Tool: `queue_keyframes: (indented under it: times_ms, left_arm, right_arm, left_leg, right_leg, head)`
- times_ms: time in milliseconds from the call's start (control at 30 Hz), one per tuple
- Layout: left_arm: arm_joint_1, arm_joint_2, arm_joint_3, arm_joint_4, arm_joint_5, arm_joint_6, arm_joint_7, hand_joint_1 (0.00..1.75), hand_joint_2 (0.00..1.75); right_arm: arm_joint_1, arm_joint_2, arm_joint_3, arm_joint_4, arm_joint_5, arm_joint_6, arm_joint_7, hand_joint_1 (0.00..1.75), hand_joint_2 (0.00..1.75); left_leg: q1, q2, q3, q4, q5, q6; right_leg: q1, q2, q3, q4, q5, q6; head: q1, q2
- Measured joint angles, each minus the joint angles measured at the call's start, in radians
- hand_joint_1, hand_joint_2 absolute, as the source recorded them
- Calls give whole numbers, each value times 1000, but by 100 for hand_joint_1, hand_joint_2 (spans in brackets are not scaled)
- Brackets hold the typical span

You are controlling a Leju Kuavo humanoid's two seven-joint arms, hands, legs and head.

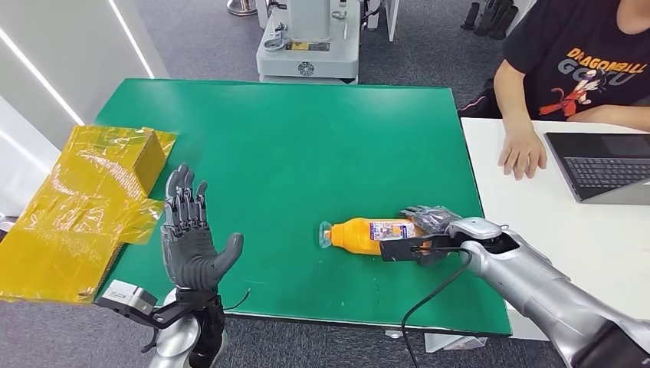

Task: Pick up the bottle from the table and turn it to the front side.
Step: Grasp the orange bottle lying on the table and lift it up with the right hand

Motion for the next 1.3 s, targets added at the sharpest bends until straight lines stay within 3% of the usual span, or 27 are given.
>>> queue_keyframes:
  times_ms: [167, 200, 300, 333, 667, 1033, 1167, 1300]
  left_arm:
    - [0, 0, 0, 0, 0, 1, 0, 0, 175]
    - [0, 0, 0, 0, 0, 1, 0, 0, 175]
    - [0, 0, 0, 0, 0, 1, 1, 0, 175]
    - [0, 0, 0, 0, 0, 1, 1, 0, 175]
    - [0, 0, 0, 4, 0, 0, 2, 0, 175]
    - [-1, 0, 0, 8, 8, -1, 2, 0, 175]
    - [0, 0, 0, 8, 10, -1, 2, 0, 175]
    - [0, -3, 0, 8, 10, 5, 2, 0, 175]
  right_arm:
    - [25, 5, -32, 16, 19, -39, 20, 0, 175]
    - [34, 5, -44, 15, 28, -51, 30, 35, 175]
    - [65, 3, -83, 4, 54, -85, 51, 166, 175]
    - [76, 1, -95, -1, 62, -95, 56, 175, 175]
    - [169, -33, -199, -89, 116, -155, 69, 175, 175]
    - [221, -34, -266, -135, 157, -192, 57, 175, 175]
    - [277, -14, -329, -163, 180, -301, 38, 175, 175]
    - [348, 33, -427, -216, 161, -493, 4, 175, 175]
  left_leg:
    - [0, 0, 2, 0, 0, 0]
    - [0, 0, 3, 0, 0, 0]
    - [0, 1, 7, 0, -1, 1]
    - [0, 1, 8, 0, -1, 1]
    - [0, 1, 10, 1, 0, 4]
    - [0, 1, 9, 0, -1, 4]
    - [0, 0, 7, 0, -1, 4]
    - [0, 0, 5, 0, 0, 4]
  right_leg:
    - [0, 0, 2, -1, 0, 0]
    - [0, 0, 3, -1, 0, 0]
    - [0, 1, 7, -2, 0, 1]
    - [0, 1, 8, -2, -1, 1]
    - [0, 0, 11, -3, 1, 4]
    - [0, 1, 11, -3, 1, 4]
    - [0, 0, 10, -2, 1, 4]
    - [0, 0, 8, -2, 1, 4]
  head:
    - [0, 0]
    - [0, 0]
    - [0, 0]
    - [0, 0]
    - [0, 0]
    - [0, 0]
    - [0, 0]
    - [0, 0]
